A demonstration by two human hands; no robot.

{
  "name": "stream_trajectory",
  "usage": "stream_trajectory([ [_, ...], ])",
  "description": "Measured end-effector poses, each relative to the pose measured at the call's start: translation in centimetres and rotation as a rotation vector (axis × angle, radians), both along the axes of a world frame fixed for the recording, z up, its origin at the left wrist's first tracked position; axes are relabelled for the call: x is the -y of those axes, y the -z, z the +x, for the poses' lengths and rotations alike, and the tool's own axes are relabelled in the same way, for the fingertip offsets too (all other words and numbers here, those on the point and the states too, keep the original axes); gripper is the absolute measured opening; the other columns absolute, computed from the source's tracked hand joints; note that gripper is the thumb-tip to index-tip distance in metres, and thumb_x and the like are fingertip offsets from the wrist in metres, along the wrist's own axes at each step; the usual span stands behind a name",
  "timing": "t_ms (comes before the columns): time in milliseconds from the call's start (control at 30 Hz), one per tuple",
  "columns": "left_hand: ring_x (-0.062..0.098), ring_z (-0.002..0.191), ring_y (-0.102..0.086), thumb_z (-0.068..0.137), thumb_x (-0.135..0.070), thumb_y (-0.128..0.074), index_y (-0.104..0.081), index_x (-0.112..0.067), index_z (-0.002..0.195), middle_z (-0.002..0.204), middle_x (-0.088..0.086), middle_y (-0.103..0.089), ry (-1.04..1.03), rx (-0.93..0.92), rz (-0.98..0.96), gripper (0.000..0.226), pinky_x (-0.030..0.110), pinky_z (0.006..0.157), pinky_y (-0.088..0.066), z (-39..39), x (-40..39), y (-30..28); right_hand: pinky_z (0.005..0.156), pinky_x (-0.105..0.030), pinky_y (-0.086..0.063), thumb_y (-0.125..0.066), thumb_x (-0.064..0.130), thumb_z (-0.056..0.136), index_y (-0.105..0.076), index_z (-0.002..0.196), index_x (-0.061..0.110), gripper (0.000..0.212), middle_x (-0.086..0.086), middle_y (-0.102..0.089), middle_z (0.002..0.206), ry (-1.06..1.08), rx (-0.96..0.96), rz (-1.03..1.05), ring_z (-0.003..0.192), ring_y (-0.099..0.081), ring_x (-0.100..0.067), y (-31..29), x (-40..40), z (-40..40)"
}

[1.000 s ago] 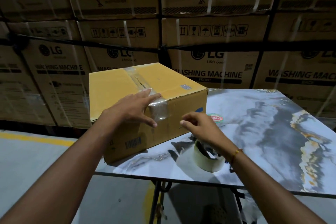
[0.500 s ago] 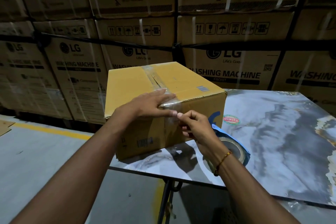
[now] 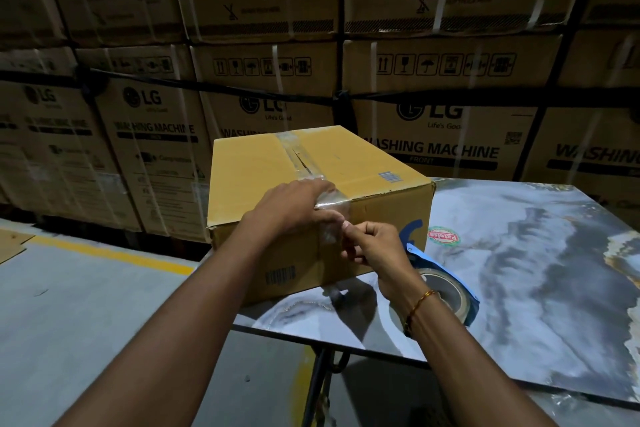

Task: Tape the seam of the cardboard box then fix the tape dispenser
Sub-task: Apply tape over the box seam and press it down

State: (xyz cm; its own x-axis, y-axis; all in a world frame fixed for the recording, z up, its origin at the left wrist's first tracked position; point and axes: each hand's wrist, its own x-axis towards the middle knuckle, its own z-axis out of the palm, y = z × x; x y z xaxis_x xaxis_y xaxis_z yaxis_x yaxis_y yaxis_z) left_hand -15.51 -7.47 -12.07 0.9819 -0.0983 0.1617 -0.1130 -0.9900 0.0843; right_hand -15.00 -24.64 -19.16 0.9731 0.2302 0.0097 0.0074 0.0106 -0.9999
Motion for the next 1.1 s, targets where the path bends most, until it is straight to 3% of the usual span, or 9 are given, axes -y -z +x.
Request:
stream_trajectory([
  [167, 0.029, 0.135, -0.048, 0.084, -0.065, -0.060, -0.037, -0.030, 0.150, 0.156, 0.001, -0.044, 0.022, 0.004, 0.029, 0.078, 0.044, 0.101, -0.045, -0.4, 0.1, -0.1, 0.069, -0.045, -0.061, -0.074, 0.040, 0.086, -0.064, 0.064, 0.010, 0.039, -0.004, -0.064, 0.058, 0.137, 0.203, -0.356, 0.059, -0.065, -0.020, 1.8, 0.6, 0.7],
  [233, 0.028, 0.137, -0.047, 0.082, -0.064, -0.061, -0.036, -0.030, 0.150, 0.157, 0.001, -0.043, 0.032, 0.011, 0.038, 0.080, 0.045, 0.103, -0.044, -0.5, 0.1, 0.0, 0.068, -0.042, -0.061, -0.075, 0.042, 0.084, -0.062, 0.073, 0.013, 0.034, -0.003, -0.065, 0.068, 0.188, 0.330, -0.451, 0.067, -0.066, -0.021, 2.4, 1.2, 0.7],
  [300, 0.028, 0.139, -0.046, 0.081, -0.064, -0.063, -0.036, -0.031, 0.150, 0.158, 0.000, -0.041, 0.044, 0.011, 0.051, 0.082, 0.047, 0.105, -0.044, -0.4, 0.0, 0.0, 0.065, -0.035, -0.053, -0.074, 0.048, 0.083, -0.060, 0.082, 0.016, 0.035, 0.001, -0.062, 0.081, 0.299, 0.624, -0.546, 0.074, -0.058, -0.019, 2.0, 1.8, 1.0],
  [433, 0.026, 0.146, -0.036, 0.079, -0.059, -0.071, -0.030, -0.032, 0.153, 0.163, 0.000, -0.031, 0.079, -0.008, 0.103, 0.089, 0.048, 0.111, -0.036, -0.3, -0.5, 0.0, 0.084, -0.038, -0.046, -0.055, 0.064, 0.089, -0.061, 0.112, 0.019, 0.051, -0.006, -0.059, 0.115, 0.424, 1.071, -0.799, 0.105, -0.051, -0.025, -1.3, 2.5, 2.8],
  [567, 0.027, 0.149, -0.029, 0.080, -0.054, -0.073, -0.024, -0.032, 0.156, 0.166, 0.001, -0.024, 0.102, -0.016, 0.130, 0.093, 0.047, 0.113, -0.034, -0.2, -1.0, -0.2, 0.099, -0.045, -0.042, -0.031, 0.074, 0.092, -0.055, 0.127, 0.024, 0.066, -0.004, -0.057, 0.132, 0.201, 1.152, -1.024, 0.124, -0.049, -0.025, -2.6, 2.4, 5.5],
  [667, 0.025, 0.149, -0.031, 0.078, -0.058, -0.073, -0.022, -0.032, 0.156, 0.166, -0.001, -0.026, 0.115, -0.014, 0.146, 0.096, 0.044, 0.113, -0.035, 0.0, -1.4, -0.2, 0.090, -0.044, -0.047, -0.021, 0.075, 0.093, -0.060, 0.118, 0.021, 0.071, -0.005, -0.064, 0.120, 0.112, 1.223, -1.100, 0.113, -0.057, -0.026, -2.6, 1.8, 6.8],
  [767, 0.027, 0.144, -0.039, 0.077, -0.068, -0.067, -0.024, -0.029, 0.156, 0.163, 0.000, -0.032, 0.109, -0.005, 0.128, 0.097, 0.043, 0.110, -0.039, 0.3, -2.1, -0.1, 0.082, -0.042, -0.047, -0.026, 0.073, 0.094, -0.062, 0.116, 0.020, 0.067, -0.004, -0.066, 0.115, 0.116, 1.294, -1.115, 0.102, -0.060, -0.027, -2.1, 1.4, 7.5],
  [867, 0.028, 0.137, -0.047, 0.076, -0.077, -0.057, -0.030, -0.026, 0.154, 0.161, 0.001, -0.038, 0.092, 0.012, 0.136, 0.097, 0.041, 0.105, -0.043, 0.6, -2.7, -0.1, 0.086, -0.043, -0.047, -0.030, 0.073, 0.093, -0.057, 0.127, 0.022, 0.067, -0.004, -0.063, 0.126, 0.074, 1.334, -1.138, 0.108, -0.058, -0.027, -1.5, 1.5, 8.2],
  [1100, 0.030, 0.133, -0.050, 0.080, -0.073, -0.059, -0.035, -0.020, 0.152, 0.161, 0.005, -0.037, 0.099, 0.046, 0.199, 0.093, 0.045, 0.101, -0.048, 0.7, -2.6, 0.1, 0.089, -0.044, -0.044, -0.038, 0.085, 0.077, -0.050, 0.133, 0.025, 0.083, -0.002, -0.057, 0.131, 0.009, 1.306, -1.217, 0.112, -0.053, -0.026, -2.0, 1.8, 8.3],
])
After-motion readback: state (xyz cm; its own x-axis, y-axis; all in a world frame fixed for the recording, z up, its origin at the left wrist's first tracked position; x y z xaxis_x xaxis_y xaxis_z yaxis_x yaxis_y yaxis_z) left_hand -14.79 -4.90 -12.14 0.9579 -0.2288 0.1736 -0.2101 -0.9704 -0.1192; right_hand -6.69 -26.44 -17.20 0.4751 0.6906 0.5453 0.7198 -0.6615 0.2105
